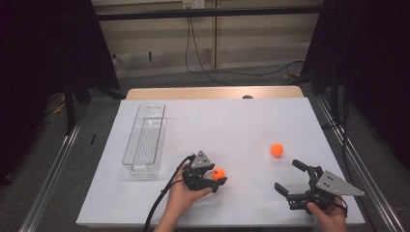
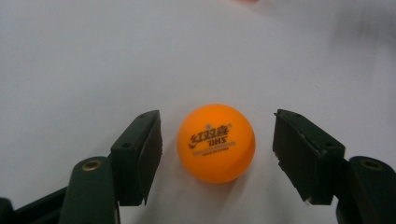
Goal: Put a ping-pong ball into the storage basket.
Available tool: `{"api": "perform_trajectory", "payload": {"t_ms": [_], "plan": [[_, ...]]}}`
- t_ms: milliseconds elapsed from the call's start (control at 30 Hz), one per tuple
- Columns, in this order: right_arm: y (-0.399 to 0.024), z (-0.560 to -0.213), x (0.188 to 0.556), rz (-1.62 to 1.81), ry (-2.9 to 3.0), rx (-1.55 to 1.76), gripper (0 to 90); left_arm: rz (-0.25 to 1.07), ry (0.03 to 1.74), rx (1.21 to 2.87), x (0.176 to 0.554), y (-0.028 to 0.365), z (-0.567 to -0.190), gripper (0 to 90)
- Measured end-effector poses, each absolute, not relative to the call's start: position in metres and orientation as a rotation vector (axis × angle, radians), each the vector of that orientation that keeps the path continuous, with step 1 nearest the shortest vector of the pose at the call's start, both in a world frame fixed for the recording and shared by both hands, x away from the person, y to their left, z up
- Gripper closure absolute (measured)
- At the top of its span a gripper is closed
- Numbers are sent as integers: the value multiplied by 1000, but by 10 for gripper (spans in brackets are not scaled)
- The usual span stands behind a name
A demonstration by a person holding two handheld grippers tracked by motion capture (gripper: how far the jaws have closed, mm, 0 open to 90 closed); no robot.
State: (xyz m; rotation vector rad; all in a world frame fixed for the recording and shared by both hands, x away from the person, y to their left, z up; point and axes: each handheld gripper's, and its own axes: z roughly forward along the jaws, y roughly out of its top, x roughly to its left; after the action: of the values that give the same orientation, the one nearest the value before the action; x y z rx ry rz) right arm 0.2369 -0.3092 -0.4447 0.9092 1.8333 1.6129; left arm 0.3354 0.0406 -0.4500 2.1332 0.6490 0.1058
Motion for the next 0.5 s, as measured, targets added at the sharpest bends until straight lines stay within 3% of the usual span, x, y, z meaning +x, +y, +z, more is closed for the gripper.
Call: {"api": "perform_trajectory", "payload": {"t_ms": [500], "plan": [[-309, -445, 237, 1615, 1833, 907, 14, 104, 652, 2160, 336, 38, -453, 409]]}}
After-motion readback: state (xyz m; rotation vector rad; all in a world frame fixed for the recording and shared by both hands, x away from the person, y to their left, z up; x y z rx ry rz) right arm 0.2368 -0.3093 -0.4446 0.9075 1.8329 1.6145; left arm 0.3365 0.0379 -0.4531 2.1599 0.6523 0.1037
